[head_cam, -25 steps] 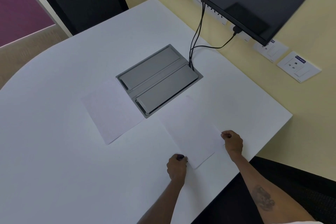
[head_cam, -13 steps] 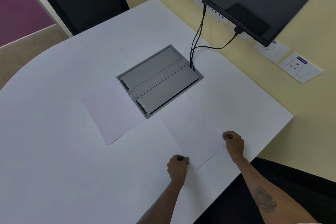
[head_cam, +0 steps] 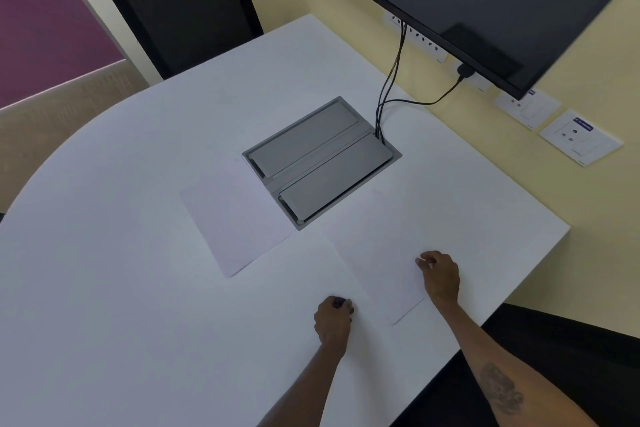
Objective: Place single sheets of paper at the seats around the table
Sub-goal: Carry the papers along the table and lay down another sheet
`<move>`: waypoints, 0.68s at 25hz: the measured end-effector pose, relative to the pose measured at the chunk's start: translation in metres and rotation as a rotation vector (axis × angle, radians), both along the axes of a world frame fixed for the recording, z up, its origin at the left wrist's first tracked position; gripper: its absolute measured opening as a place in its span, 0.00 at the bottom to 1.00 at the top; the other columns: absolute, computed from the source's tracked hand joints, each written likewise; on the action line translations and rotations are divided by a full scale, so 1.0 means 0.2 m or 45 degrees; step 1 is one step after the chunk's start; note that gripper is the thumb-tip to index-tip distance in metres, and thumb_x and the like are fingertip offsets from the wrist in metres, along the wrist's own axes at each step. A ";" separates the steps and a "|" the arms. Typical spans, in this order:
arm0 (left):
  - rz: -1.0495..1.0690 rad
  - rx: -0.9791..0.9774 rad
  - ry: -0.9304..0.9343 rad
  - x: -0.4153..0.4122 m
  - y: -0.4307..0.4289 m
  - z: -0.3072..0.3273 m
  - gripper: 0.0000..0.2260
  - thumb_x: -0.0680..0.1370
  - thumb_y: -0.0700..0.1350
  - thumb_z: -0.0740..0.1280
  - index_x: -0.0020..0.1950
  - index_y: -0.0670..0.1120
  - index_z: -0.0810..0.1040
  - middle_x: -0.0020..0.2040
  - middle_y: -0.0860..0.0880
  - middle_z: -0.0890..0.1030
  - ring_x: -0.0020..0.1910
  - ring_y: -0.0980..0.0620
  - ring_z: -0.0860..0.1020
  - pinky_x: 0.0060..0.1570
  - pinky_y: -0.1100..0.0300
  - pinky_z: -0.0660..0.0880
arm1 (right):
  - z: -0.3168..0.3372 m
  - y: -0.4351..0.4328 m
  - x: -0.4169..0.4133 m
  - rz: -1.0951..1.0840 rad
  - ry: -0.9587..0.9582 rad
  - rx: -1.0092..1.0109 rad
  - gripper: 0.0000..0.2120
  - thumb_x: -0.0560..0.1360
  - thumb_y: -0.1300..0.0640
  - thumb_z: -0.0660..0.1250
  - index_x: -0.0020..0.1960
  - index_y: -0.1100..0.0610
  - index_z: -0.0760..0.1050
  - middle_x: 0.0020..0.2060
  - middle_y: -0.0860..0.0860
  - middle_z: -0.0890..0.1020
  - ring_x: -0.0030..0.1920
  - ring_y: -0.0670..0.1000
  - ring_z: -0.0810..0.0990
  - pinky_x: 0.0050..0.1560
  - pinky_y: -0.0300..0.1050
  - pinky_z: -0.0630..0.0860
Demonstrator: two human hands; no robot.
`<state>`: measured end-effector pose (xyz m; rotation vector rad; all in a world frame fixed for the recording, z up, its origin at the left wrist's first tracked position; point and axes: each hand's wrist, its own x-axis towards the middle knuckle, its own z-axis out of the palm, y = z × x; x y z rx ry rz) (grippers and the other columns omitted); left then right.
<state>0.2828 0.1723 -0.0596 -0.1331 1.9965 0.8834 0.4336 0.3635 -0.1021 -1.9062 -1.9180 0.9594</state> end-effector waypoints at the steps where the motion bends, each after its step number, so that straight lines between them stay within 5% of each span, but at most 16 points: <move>1: 0.026 0.010 0.011 -0.04 -0.03 0.01 0.04 0.75 0.48 0.70 0.43 0.49 0.82 0.37 0.53 0.85 0.38 0.50 0.84 0.42 0.57 0.81 | 0.00 -0.05 -0.05 0.040 -0.003 0.017 0.05 0.74 0.57 0.72 0.49 0.56 0.81 0.47 0.54 0.81 0.49 0.56 0.80 0.53 0.57 0.78; 11: 0.224 -0.048 0.195 -0.59 -0.36 0.06 0.04 0.76 0.49 0.67 0.50 0.52 0.76 0.42 0.54 0.80 0.47 0.46 0.83 0.54 0.53 0.77 | 0.04 -0.41 -0.72 0.333 -0.005 0.063 0.04 0.73 0.57 0.72 0.47 0.55 0.81 0.44 0.52 0.83 0.46 0.56 0.80 0.49 0.56 0.77; 17: 0.310 -0.081 0.260 -0.88 -0.50 0.06 0.06 0.77 0.46 0.67 0.52 0.48 0.80 0.44 0.50 0.82 0.47 0.46 0.81 0.51 0.55 0.77 | 0.06 -0.52 -1.10 0.430 0.020 0.030 0.02 0.74 0.59 0.71 0.42 0.56 0.81 0.42 0.53 0.83 0.44 0.56 0.80 0.46 0.53 0.78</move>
